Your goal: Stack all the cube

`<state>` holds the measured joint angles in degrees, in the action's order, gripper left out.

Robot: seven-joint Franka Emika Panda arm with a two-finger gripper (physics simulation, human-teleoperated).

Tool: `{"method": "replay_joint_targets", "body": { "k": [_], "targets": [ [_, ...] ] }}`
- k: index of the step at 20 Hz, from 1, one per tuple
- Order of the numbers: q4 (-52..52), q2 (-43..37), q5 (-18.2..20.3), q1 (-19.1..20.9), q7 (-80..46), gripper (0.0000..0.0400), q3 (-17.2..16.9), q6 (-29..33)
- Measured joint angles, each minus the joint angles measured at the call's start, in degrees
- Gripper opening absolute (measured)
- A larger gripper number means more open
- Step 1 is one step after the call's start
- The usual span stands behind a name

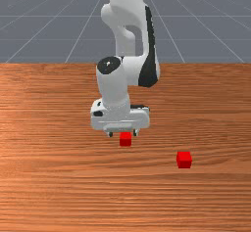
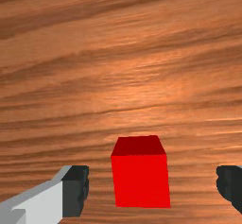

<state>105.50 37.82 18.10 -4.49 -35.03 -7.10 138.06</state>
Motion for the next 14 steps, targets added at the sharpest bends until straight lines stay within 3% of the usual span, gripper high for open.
{"method": "replay_joint_targets", "body": {
  "k": [6,9,10,11,14],
  "targets": [
    [0.4,1.8,-1.6,-1.4,-0.5,0.04,-0.8,2.1],
    [0.5,4.0,-4.9,-4.5,-4.3,0.04,-4.2,5.3],
    [0.6,4.5,-5.6,-5.3,-5.0,0.0245,-4.8,6.4],
    [0.9,4.5,-6.0,-5.8,-5.3,0.0193,-5.1,7.0],
    [1.7,1.2,-6.9,-6.1,-5.2,0.0193,-6.3,5.9]
  ]
}}
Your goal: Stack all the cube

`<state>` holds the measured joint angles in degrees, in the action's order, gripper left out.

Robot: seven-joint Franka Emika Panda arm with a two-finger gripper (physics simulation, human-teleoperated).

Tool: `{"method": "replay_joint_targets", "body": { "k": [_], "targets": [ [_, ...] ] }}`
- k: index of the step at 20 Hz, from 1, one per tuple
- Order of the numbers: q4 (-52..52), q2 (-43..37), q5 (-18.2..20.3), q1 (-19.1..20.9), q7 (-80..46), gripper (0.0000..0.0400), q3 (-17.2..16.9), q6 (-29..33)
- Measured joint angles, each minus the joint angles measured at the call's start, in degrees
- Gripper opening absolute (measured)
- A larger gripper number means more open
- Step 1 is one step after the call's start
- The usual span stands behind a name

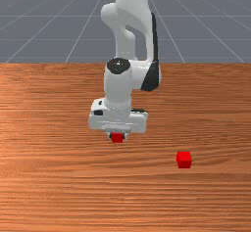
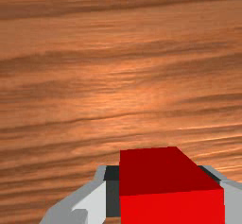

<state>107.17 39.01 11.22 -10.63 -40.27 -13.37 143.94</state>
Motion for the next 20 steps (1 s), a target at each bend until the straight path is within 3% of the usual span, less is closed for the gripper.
{"method": "replay_joint_targets", "body": {
  "k": [5,12,20],
  "targets": [
    [-1.7,-5.4,-1.0,-1.0,-0.3,0.0193,-0.4,-2.1],
    [-22.8,5.1,0.4,-4.9,-2.6,0.0193,5.5,-13.2],
    [-34.2,16.7,-1.1,-7.5,-6.4,0.0193,5.6,-15.8]
  ]
}}
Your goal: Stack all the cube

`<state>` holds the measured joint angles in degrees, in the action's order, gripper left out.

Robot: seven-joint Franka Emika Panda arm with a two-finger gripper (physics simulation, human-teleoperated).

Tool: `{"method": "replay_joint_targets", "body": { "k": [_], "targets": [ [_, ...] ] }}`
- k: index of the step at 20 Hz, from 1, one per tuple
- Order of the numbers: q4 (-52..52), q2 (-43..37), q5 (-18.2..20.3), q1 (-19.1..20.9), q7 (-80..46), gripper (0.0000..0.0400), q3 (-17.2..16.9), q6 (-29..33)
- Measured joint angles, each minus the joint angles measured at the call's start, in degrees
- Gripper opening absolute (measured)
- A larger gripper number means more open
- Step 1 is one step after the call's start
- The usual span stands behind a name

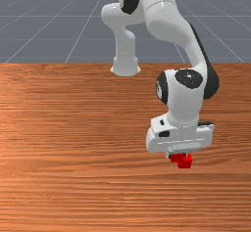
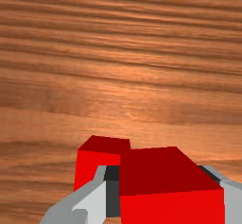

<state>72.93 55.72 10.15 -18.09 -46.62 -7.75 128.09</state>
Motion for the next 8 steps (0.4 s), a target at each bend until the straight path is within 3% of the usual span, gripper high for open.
{"method": "replay_joint_targets", "body": {
  "k": [8],
  "targets": [
    [-0.5,0.3,-1.5,-3.3,-1.5,0.0193,0.0,-0.6]
  ]
}}
